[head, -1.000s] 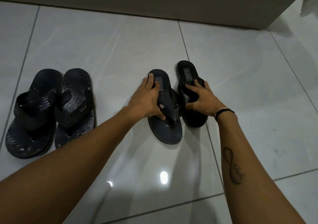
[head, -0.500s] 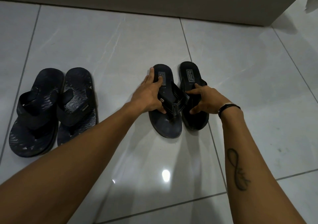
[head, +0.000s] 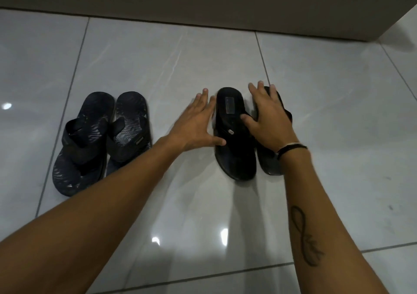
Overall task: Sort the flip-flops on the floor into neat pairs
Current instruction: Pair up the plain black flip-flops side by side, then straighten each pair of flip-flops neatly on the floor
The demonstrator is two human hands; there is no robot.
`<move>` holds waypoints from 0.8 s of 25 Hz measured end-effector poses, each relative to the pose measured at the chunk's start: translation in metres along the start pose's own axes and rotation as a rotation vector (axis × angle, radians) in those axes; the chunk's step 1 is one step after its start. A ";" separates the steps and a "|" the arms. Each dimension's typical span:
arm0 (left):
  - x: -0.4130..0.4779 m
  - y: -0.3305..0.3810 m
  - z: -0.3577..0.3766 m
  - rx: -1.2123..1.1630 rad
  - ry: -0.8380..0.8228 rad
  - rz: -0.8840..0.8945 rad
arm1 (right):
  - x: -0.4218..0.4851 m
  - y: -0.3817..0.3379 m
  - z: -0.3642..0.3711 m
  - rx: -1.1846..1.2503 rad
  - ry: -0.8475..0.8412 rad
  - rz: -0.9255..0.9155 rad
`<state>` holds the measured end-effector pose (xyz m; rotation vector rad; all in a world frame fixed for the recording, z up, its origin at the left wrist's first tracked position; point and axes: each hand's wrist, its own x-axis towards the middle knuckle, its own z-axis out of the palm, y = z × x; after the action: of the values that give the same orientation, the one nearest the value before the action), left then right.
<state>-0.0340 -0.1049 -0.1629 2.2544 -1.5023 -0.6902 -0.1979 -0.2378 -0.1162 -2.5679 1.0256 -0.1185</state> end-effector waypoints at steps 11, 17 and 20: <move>-0.090 -0.133 -0.125 0.248 -0.137 -0.238 | 0.008 -0.142 0.091 0.274 -0.386 -0.278; -0.140 -0.186 -0.108 0.324 -0.322 -0.315 | 0.006 -0.196 0.136 0.029 -0.475 -0.379; -0.137 -0.192 -0.103 0.309 -0.309 -0.308 | 0.009 -0.206 0.135 -0.071 -0.463 -0.397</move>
<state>0.1259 0.0962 -0.1516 2.7555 -1.4931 -0.9930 -0.0289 -0.0653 -0.1655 -2.6443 0.3543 0.3977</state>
